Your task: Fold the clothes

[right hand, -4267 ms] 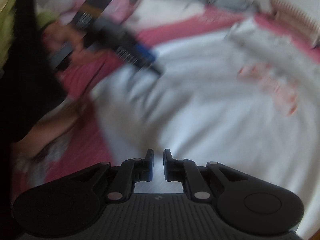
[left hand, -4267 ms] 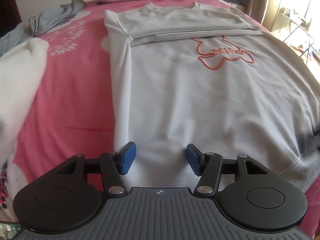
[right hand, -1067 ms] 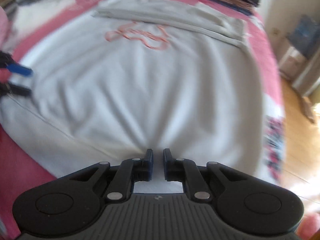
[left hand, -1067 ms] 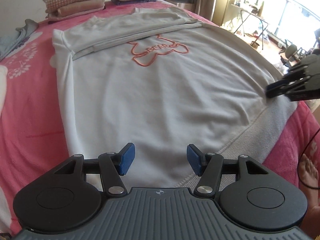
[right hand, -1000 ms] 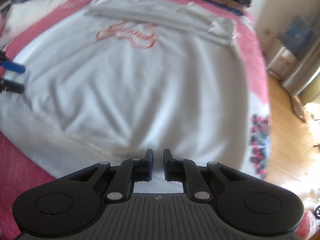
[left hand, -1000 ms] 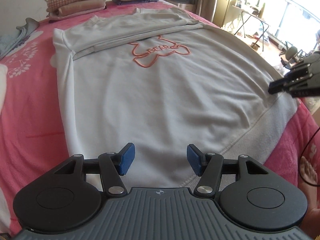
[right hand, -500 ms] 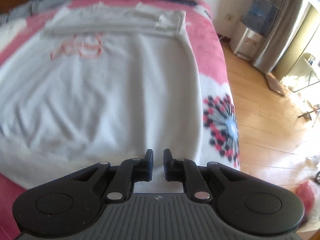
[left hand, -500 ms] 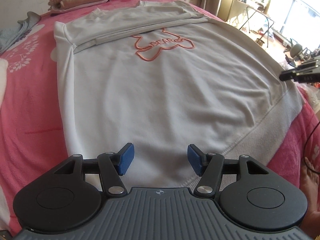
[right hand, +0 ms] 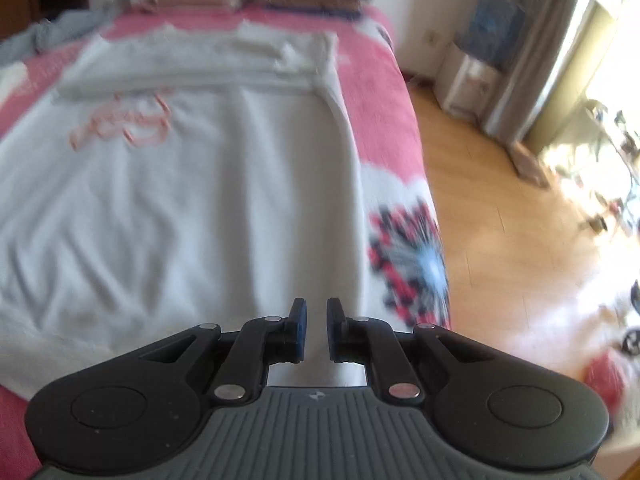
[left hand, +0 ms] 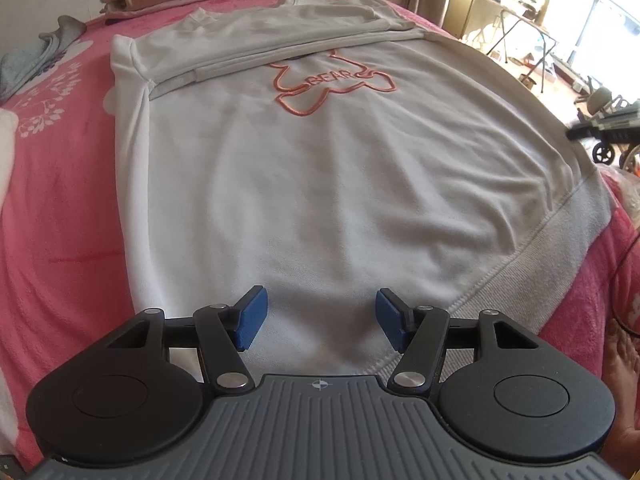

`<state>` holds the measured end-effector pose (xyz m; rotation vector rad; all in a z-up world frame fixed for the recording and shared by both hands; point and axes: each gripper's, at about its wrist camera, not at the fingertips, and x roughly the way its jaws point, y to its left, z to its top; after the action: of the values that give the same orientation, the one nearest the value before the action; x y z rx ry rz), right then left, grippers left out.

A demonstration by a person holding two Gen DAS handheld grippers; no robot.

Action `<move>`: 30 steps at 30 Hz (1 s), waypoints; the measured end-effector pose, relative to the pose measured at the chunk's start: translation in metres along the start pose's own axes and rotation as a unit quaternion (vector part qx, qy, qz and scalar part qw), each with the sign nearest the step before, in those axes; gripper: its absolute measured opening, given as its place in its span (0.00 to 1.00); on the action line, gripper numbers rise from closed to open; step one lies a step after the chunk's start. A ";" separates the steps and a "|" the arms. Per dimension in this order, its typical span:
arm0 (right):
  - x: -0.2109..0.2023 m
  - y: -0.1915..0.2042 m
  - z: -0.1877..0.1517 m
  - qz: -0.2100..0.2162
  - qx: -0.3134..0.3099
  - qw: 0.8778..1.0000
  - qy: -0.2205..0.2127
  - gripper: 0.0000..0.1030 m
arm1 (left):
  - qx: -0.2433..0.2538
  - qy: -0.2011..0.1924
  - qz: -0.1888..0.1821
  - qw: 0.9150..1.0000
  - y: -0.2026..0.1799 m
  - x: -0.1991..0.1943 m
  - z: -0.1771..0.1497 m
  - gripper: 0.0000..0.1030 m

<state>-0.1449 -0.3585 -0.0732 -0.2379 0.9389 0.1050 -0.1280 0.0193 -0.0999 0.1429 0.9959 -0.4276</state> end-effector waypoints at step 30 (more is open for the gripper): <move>0.001 0.039 0.052 0.053 -0.012 0.994 -0.098 0.11 | -0.005 -0.010 0.002 1.000 0.000 -0.001 0.006 0.64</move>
<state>-0.1110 -0.3082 -0.0512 -0.1959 0.7544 0.2339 -0.1238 0.0179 -0.0960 0.1305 0.9771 -0.4201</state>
